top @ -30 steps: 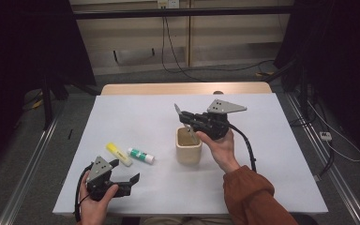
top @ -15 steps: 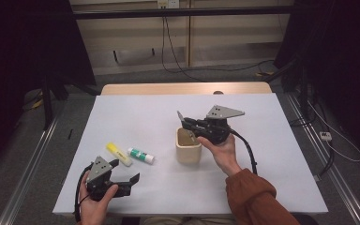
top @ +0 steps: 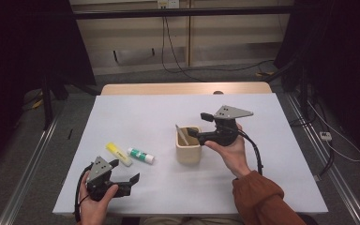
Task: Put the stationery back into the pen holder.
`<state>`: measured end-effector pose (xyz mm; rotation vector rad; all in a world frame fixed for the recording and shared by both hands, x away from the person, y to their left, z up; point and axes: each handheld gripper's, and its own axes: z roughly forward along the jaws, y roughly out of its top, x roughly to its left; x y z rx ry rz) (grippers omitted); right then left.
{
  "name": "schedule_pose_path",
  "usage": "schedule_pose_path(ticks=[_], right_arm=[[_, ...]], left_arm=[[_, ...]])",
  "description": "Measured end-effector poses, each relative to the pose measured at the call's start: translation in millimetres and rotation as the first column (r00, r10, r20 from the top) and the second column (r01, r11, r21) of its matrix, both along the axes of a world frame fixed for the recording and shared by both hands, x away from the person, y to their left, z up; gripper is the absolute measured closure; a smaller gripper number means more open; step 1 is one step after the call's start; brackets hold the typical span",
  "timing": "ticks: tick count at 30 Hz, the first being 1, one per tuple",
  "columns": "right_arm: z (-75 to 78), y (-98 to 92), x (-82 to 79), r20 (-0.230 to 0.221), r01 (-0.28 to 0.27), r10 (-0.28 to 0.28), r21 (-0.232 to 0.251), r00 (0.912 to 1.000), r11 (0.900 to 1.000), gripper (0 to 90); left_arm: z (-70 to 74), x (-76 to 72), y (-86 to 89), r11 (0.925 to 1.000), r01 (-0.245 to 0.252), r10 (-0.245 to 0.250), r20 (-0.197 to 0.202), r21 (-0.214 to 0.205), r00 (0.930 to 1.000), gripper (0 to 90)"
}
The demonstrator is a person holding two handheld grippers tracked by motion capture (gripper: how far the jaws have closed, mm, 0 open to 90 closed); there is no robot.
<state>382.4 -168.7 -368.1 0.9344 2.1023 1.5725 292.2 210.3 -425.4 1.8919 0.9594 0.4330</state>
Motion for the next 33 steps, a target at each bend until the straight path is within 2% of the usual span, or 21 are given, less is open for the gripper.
schedule_pose_path(ticks=[12,20,24,28,33], right_arm=[[-11.6,-43.4,-21.2,-0.025,0.081,-0.082,-0.05,0.9963,0.9955,10.6],[-28.6,-68.4,-41.5,-0.057,0.109,-0.115,-0.091,0.9917,0.9898,8.4],[-37.3,-80.4,-50.5,-0.08,0.129,-0.137,-0.106,0.9873,0.986,7.1],[-43.5,-93.0,-60.3,-0.096,0.151,-0.162,-0.117,0.982,0.9816,6.4],[-48.5,-105.6,-70.6,-0.107,0.169,-0.183,-0.13,0.9772,0.9769,6.3]], left_arm=[[0.6,-0.4,0.2,1.0,-0.005,0.004,0.004,0.005,1.0,7.3],[2.4,1.2,3.2,0.9998,-0.022,0.022,-0.012,-0.005,0.9997,7.2],[3.4,3.4,5.2,0.9997,-0.024,0.024,-0.022,0.001,0.9995,6.4],[6.6,3.5,7.6,0.9994,-0.032,0.032,-0.003,0.01,0.9995,6.3],[8.3,5.6,9.6,0.9977,-0.063,0.063,-0.001,0.025,0.998,8.1]])
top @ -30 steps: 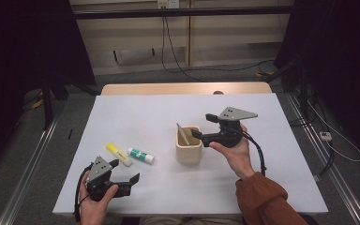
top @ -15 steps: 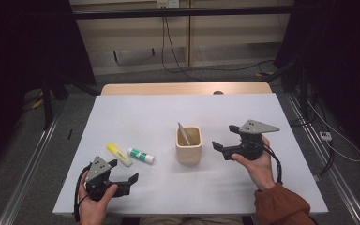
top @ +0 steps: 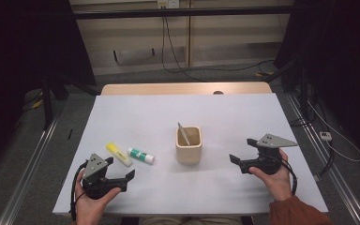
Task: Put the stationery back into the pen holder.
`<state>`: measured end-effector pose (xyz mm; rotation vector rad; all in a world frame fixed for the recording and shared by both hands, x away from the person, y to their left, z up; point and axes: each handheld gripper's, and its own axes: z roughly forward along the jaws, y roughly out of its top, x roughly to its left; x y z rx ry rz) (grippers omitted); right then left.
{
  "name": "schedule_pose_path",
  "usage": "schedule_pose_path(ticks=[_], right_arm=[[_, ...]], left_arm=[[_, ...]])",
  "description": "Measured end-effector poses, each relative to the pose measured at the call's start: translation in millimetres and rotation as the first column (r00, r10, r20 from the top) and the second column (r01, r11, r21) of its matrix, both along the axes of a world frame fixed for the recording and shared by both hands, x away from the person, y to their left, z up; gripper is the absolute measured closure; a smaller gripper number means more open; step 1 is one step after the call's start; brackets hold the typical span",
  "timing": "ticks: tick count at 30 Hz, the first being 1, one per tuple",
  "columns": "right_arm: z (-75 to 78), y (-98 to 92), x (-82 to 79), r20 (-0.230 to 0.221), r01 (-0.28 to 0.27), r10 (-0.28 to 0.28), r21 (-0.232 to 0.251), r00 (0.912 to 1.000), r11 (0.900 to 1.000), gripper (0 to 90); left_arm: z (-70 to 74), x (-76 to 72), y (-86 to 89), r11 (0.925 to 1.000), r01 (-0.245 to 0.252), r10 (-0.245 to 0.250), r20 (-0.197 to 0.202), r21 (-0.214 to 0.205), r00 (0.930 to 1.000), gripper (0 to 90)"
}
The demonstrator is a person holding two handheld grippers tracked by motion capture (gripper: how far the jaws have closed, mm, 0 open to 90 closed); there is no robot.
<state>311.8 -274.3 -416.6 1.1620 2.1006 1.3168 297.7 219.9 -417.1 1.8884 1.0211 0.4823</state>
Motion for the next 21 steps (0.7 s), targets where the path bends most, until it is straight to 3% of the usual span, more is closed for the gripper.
schedule_pose_path(ticks=[10,15,21], right_arm=[[-7.8,-16.7,-18.1,-0.021,0.021,-0.022,-0.012,0.9995,0.9997,6.4],[-9.5,-21.0,-19.4,-0.026,0.032,-0.032,-0.003,0.9991,0.9995,6.4],[-10.4,-19.0,-18.5,-0.028,0.019,-0.019,-0.012,0.9994,0.9998,6.7]], left_arm=[[11.8,11.8,15.6,0.9985,-0.054,0.054,-0.01,-0.004,0.9985,22.6],[16.2,22.2,22.9,0.9968,-0.079,0.08,-0.013,0.006,0.9967,34.8],[13.2,31.4,34.1,0.9939,-0.11,0.11,-0.047,-0.009,0.9928,39.9]])
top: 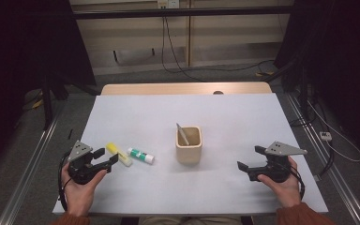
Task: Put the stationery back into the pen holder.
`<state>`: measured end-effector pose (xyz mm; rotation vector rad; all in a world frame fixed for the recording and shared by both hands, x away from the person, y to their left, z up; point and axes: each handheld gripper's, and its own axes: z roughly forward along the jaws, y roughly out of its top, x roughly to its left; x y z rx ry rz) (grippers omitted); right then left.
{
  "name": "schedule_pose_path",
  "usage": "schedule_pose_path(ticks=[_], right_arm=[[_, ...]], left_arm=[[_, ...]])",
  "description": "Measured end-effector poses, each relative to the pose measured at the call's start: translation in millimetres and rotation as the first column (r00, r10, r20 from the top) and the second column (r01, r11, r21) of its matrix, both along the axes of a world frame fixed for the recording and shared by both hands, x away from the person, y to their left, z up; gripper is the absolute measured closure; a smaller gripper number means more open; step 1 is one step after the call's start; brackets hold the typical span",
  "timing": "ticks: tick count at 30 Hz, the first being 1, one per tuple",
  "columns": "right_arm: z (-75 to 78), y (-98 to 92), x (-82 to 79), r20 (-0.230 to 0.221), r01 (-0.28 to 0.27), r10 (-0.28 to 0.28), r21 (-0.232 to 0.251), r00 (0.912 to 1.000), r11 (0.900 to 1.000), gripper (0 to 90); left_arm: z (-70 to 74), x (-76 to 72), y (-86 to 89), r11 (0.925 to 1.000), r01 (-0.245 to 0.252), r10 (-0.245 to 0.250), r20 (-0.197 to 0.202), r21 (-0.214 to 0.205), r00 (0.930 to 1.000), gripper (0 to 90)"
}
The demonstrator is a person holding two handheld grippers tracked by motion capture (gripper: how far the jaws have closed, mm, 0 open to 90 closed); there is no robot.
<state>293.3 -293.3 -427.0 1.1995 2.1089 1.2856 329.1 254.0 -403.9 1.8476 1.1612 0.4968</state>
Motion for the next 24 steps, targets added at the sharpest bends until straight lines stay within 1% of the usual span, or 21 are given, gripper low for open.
schedule_pose_path(ticks=[2,5,7,9,11,14,16,17,18,19,20,22,24], right_arm=[[-0.3,0.2,0.4,-0.001,-0.002,0.002,-0.002,1.0,1.0,6.6],[-0.9,0.3,0.9,-0.005,0.0,0.0,-0.002,1.0,1.0,6.7],[-1.1,0.7,0.9,-0.005,-0.001,0.001,-0.004,1.0,1.0,6.6],[-1.3,0.7,1.0,-0.006,-0.003,0.003,-0.004,1.0,1.0,6.7],[-1.5,0.5,1.4,-0.007,-0.002,0.002,-0.004,1.0,1.0,6.6],[-1.6,0.4,1.8,-0.006,0.0,0.0,-0.004,1.0,1.0,6.6],[-1.6,0.5,1.9,-0.006,-0.001,0.001,-0.005,1.0,1.0,6.6],[-1.5,0.6,1.9,-0.005,-0.002,0.002,-0.006,1.0,1.0,6.6],[-1.5,0.8,1.7,-0.007,-0.001,0.001,-0.005,1.0,1.0,6.6],[-1.6,0.8,1.8,-0.007,-0.002,0.002,-0.005,1.0,1.0,6.6],[-1.7,0.7,2.0,-0.007,-0.001,0.001,-0.005,1.0,1.0,6.6],[-1.9,0.6,2.1,-0.012,0.001,-0.001,-0.003,0.9999,1.0,6.6],[-2.0,0.6,2.2,-0.012,0.0,0.0,-0.003,0.9999,1.0,6.6]], left_arm=[[-1.9,2.1,2.9,1.0,0.006,-0.006,-0.02,0.004,0.9998,44.5],[-4.4,5.1,4.5,0.9999,0.004,-0.004,-0.029,0.011,0.9996,45.1],[-4.7,7.4,5.4,0.9999,0.004,-0.003,-0.034,0.016,0.9994,47.7],[-4.6,8.9,5.3,0.9999,0.003,-0.003,-0.029,0.01,0.9996,47.2],[-3.6,10.3,3.7,0.9995,0.018,-0.017,-0.03,0.028,0.9994,47.4],[-3.4,13.6,-2.5,0.9984,0.046,-0.045,-0.038,0.032,0.9983,52.2],[-3.4,16.4,-5.9,0.9972,0.062,-0.061,-0.041,0.041,0.9973,52.3],[-2.9,17.4,-8.1,0.9955,0.082,-0.08,-0.042,0.048,0.9959,50.3],[-1.9,18.0,-10.5,0.9918,0.108,-0.105,-0.039,0.069,0.9937,47.5],[-1.2,18.4,-13.4,0.9889,0.123,-0.121,-0.035,0.083,0.9921,47.9],[-0.3,19.7,-15.8,0.9844,0.147,-0.143,-0.048,0.097,0.9886,47.1],[-0.4,24.2,-20.3,0.9753,0.198,-0.192,-0.062,0.098,0.9794,46.0],[-0.5,28.8,-24.8,0.9629,0.238,-0.231,-0.072,0.127,0.9704,42.1]])
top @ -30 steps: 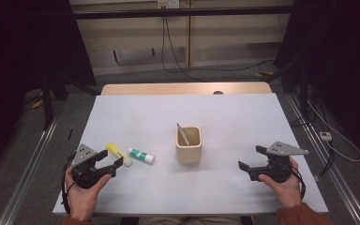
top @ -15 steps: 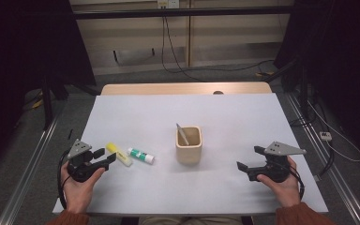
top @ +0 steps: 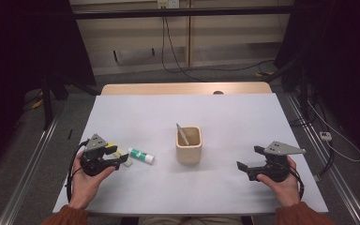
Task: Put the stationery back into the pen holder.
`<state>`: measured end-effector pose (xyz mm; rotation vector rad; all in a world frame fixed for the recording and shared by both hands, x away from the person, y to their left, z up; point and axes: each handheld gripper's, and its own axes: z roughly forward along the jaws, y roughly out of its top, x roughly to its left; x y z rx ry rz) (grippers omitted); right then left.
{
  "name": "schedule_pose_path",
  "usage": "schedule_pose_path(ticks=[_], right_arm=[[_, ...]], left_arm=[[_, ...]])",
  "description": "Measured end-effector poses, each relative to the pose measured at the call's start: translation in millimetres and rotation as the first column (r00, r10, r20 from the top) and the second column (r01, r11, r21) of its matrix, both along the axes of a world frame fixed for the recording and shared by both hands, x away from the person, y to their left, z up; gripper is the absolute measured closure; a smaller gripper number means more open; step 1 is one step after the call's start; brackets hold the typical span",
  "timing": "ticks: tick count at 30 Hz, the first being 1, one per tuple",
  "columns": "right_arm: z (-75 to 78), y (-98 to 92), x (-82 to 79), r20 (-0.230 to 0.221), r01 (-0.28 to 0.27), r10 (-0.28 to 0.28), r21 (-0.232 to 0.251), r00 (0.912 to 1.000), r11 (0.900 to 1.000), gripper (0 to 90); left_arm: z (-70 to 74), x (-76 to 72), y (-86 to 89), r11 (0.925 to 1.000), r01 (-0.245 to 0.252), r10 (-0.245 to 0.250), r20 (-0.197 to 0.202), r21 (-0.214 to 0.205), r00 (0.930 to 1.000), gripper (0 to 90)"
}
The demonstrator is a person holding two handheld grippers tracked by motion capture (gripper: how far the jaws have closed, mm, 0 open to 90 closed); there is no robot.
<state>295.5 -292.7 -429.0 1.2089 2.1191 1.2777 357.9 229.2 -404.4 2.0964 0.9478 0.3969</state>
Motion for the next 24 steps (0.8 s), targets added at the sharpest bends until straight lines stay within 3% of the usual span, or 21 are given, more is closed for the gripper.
schedule_pose_path(ticks=[3,8,11,12,15,17,18,20,22,23,24], right_arm=[[0.0,0.2,0.0,0.002,-0.001,0.001,-0.001,1.0,1.0,6.6],[-0.3,0.2,0.4,0.001,-0.003,0.003,-0.005,1.0,1.0,6.6],[-0.2,0.5,0.3,0.002,-0.005,0.005,-0.005,1.0,1.0,6.6],[-0.3,0.5,0.4,0.002,-0.005,0.005,-0.005,1.0,1.0,6.6],[-0.6,0.6,0.6,0.0,-0.006,0.006,-0.006,1.0,1.0,6.6],[-0.8,0.8,0.6,-0.001,-0.008,0.008,-0.006,1.0,1.0,6.6],[-0.8,0.9,0.6,-0.001,-0.008,0.008,-0.006,1.0,0.9999,6.6],[-0.9,1.2,0.5,-0.004,-0.007,0.007,-0.004,1.0,1.0,6.6],[-1.1,1.3,0.5,-0.006,-0.01,0.01,-0.009,0.9999,0.9999,6.6],[-1.4,1.2,0.7,-0.006,-0.01,0.01,-0.011,0.9999,0.9999,6.6],[-1.6,1.3,0.9,-0.009,-0.008,0.008,-0.008,0.9999,0.9999,6.6]], left_arm=[[-0.5,6.1,-7.8,0.996,0.086,-0.085,-0.008,0.024,0.9963,37.1],[0.4,17.7,-17.8,0.9757,0.209,-0.205,-0.051,0.067,0.9774,29.8],[-0.6,23.2,-22.3,0.9665,0.242,-0.238,-0.06,0.084,0.9694,27.5],[-1.2,26.1,-24.2,0.9564,0.278,-0.273,-0.063,0.09,0.9599,26.6],[-1.1,30.1,-30.9,0.9418,0.316,-0.309,-0.073,0.116,0.9483,22.1],[-1.6,33.8,-34.6,0.923,0.362,-0.346,-0.133,0.13,0.9288,17.7],[-1.9,35.0,-37.2,0.9115,0.379,-0.359,-0.144,0.159,0.9223,17.1],[-0.7,35.8,-43.2,0.8833,0.407,-0.38,-0.15,0.233,0.9126,16.5],[0.9,36.5,-47.0,0.8661,0.443,-0.417,-0.153,0.232,0.896,14.3],[1.4,36.9,-49.2,0.8602,0.447,-0.423,-0.146,0.245,0.8941,15.6],[2.3,38.3,-50.8,0.8461,0.471,-0.445,-0.157,0.25,0.8819,13.8]])
